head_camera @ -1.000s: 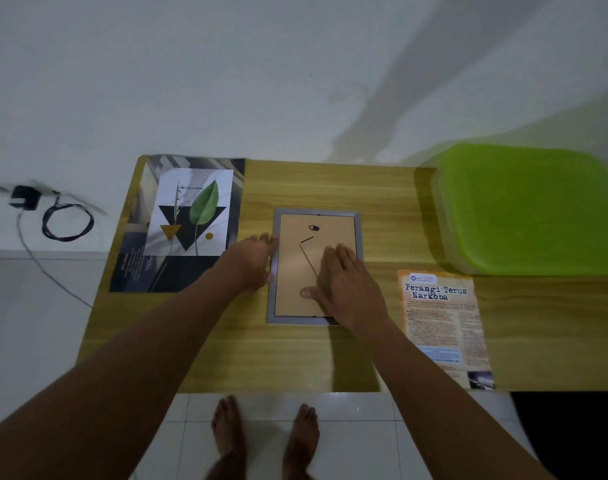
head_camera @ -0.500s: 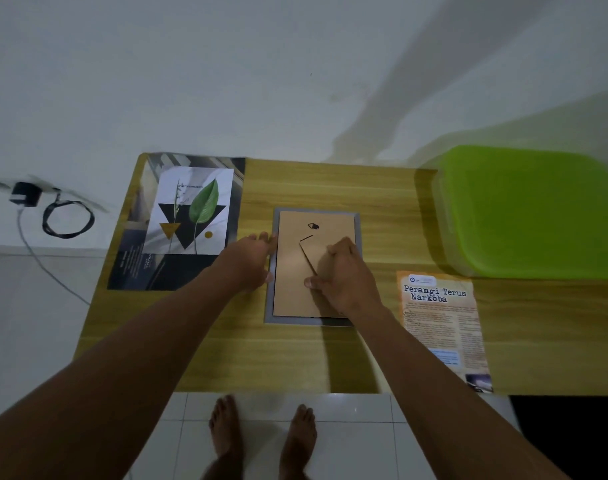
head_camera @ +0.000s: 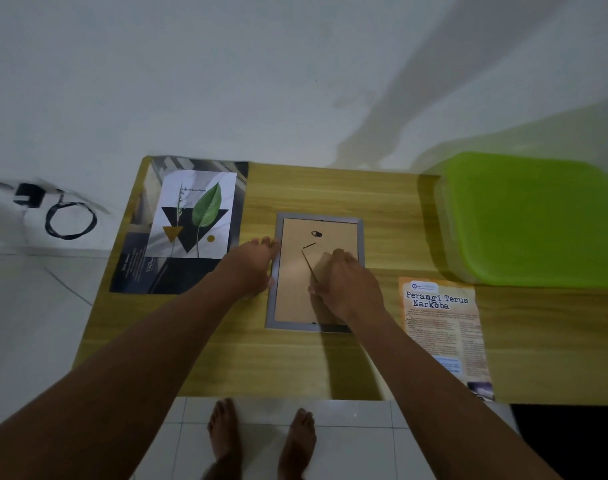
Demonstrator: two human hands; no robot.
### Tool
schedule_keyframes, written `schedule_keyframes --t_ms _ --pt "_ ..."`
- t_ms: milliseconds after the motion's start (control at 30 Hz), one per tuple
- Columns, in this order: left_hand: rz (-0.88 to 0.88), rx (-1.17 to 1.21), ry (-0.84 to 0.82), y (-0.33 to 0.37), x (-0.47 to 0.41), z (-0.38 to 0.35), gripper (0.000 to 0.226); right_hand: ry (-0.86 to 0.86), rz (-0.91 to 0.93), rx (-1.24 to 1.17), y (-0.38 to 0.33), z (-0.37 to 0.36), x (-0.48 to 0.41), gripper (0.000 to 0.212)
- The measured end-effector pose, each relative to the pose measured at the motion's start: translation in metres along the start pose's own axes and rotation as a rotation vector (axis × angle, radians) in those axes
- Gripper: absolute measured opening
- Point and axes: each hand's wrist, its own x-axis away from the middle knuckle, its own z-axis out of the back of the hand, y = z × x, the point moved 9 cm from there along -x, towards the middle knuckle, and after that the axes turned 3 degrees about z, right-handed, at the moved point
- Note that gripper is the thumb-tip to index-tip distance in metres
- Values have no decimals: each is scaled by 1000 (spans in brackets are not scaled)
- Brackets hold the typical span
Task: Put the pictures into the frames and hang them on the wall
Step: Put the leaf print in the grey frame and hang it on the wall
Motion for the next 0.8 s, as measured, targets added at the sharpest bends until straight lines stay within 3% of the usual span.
schedule_keyframes --t_ms 167,333,533,800 --pt "-4 -5 3 1 -2 1 75 -6 56 85 -5 -2 2 60" --pt "2 9 -7 2 -1 1 74 24 298 88 -15 0 14 48" --pt "6 19 -10 2 2 -1 77 -160 309 72 7 -23 31 89" --pt "25 75 -45 1 5 -4 78 -172 286 42 10 -29 28 85"
